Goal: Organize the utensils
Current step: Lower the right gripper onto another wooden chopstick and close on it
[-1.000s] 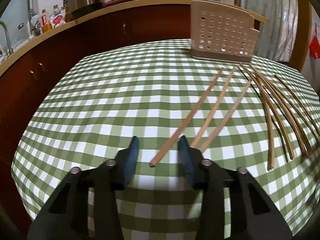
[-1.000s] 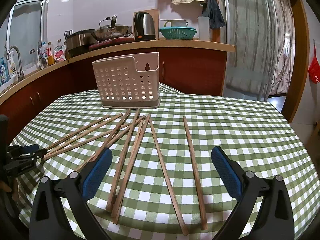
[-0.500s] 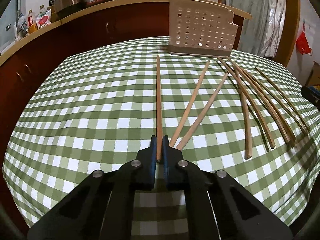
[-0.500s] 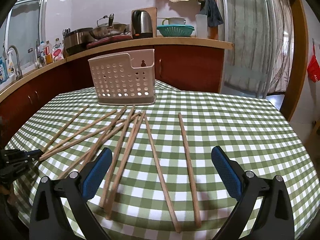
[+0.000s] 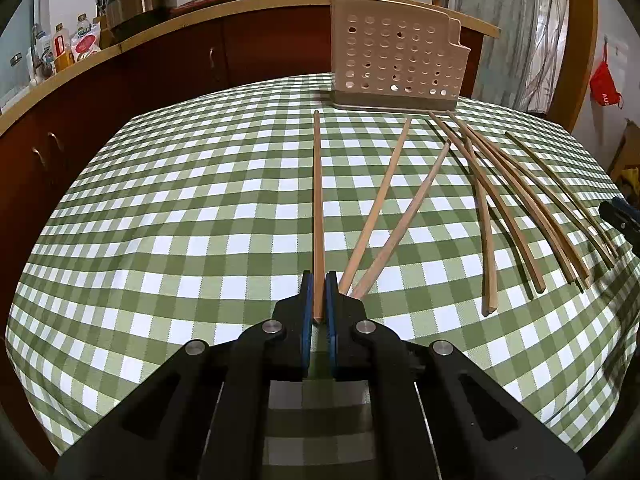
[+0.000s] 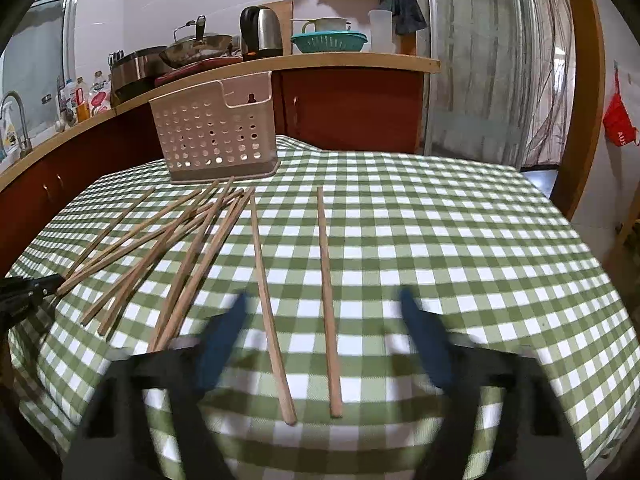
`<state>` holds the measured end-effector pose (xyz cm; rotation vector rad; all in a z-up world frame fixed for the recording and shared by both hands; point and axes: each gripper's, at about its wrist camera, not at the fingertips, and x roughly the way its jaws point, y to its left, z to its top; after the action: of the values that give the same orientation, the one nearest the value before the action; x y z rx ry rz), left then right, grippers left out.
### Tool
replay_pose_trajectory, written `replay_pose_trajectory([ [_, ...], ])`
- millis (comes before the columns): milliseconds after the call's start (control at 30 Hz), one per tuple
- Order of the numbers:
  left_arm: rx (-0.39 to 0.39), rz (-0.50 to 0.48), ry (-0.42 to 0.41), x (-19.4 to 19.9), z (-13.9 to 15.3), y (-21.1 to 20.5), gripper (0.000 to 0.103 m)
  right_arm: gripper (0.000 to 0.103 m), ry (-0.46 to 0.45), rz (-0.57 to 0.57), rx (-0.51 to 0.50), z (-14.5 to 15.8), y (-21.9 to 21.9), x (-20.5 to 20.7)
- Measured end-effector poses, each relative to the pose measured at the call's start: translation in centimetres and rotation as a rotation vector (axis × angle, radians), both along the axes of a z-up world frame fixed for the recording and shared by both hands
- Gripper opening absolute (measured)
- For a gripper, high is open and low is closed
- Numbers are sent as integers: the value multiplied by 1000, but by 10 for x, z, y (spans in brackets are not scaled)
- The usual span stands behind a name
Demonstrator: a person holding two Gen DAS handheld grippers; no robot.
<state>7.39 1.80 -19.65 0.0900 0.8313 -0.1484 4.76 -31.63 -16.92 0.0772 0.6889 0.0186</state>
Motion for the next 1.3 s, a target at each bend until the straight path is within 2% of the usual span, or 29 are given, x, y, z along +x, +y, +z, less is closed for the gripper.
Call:
replay_pose_trajectory([
  [200, -5, 1, -2, -2, 1, 0, 7, 51, -43, 29, -19, -6, -7, -22],
  [267, -3, 2, -3, -2, 1, 0, 7, 43, -50, 45, -19, -10, -8, -28],
  [333, -3, 2, -4, -2, 1, 0, 7, 39, -63, 50, -13, -14, -10, -33],
  [533, -1, 4, -10, -4, 1, 1, 7, 33, -79, 75, -19, -22, -6, -31],
  [667, 0, 2, -10, -4, 2, 0, 7, 16, -78, 97, 7, -28, -5, -32],
  [800, -5, 2, -12, -5, 2, 2, 7, 8, -78, 100, 18, -27, -6, -33],
  [1033, -18, 2, -22, -7, 4, 2, 7, 7, -107, 79, 26, -17, -8, -36],
  [1300, -21, 1, -90, -15, 20, -1, 7, 7, -168, 67, 21, 6, -8, -39],
])
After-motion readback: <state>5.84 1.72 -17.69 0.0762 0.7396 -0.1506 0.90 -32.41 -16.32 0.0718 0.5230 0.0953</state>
